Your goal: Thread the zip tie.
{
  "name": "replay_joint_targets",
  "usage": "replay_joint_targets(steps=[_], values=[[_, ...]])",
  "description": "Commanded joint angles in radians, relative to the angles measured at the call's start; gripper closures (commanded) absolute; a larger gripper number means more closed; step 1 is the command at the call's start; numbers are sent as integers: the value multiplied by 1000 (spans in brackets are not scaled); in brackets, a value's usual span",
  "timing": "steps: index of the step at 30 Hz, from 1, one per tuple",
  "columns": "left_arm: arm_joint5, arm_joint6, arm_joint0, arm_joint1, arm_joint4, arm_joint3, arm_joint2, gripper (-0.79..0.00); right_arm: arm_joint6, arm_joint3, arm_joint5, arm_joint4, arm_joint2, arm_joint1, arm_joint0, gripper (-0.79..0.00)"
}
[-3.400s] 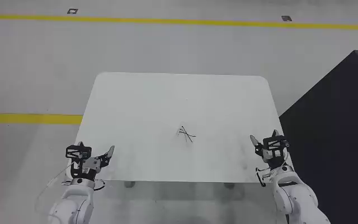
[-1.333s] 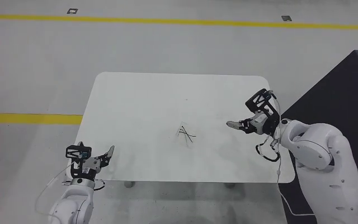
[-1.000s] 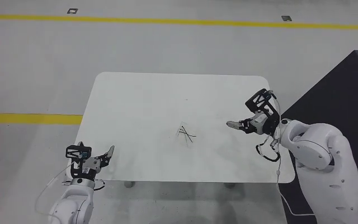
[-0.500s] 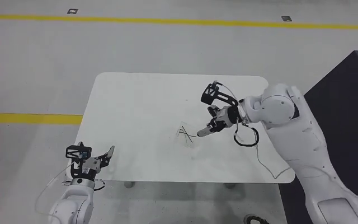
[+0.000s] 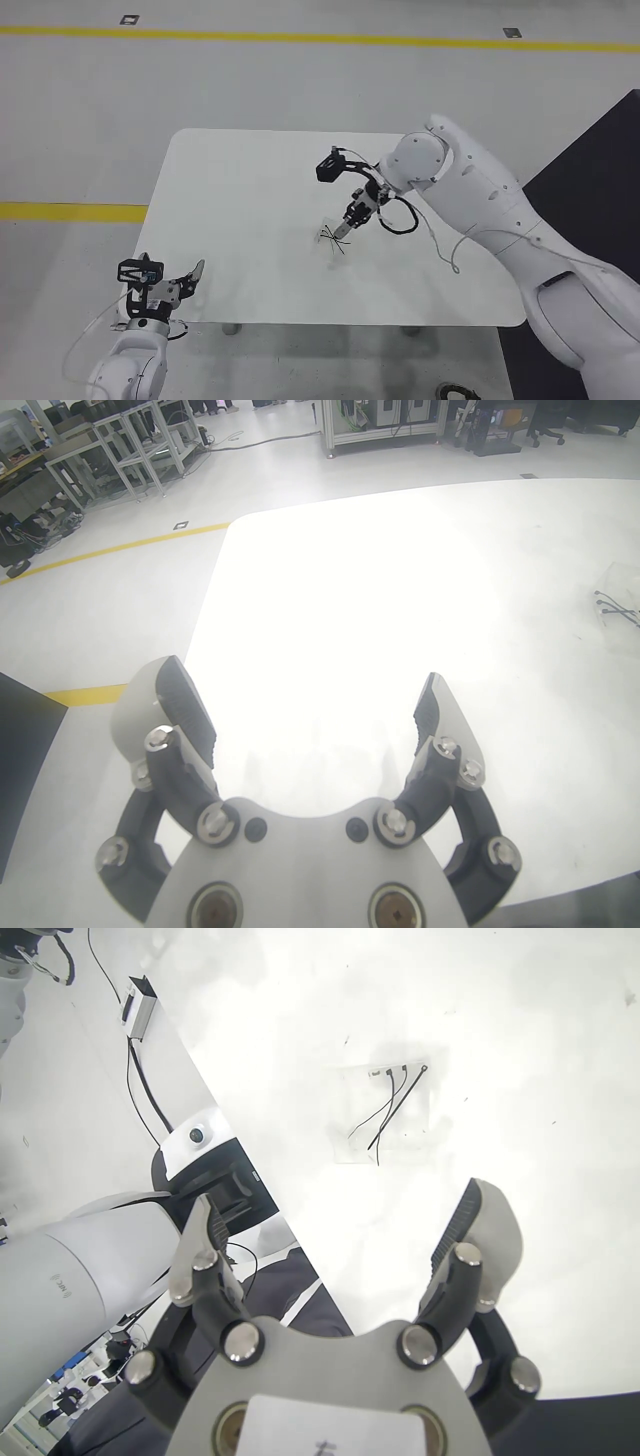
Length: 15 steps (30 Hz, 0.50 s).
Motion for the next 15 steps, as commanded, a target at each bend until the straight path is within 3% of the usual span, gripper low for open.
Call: replay_joint_targets(steps=[1,7,10,15], values=[[0,0,0,0,0,0,0,-785,0,0,0,0,0,0,0,-785],[0,0,0,0,0,0,0,-785,0,0,0,0,0,0,0,-785],[0,0,0,0,0,0,0,-785,-51,-144,-51,-121,-79,-10,-6,-785],[0,0,0,0,0,0,0,-785,-11,-140,-11,-48,-184,-60,52,-785]])
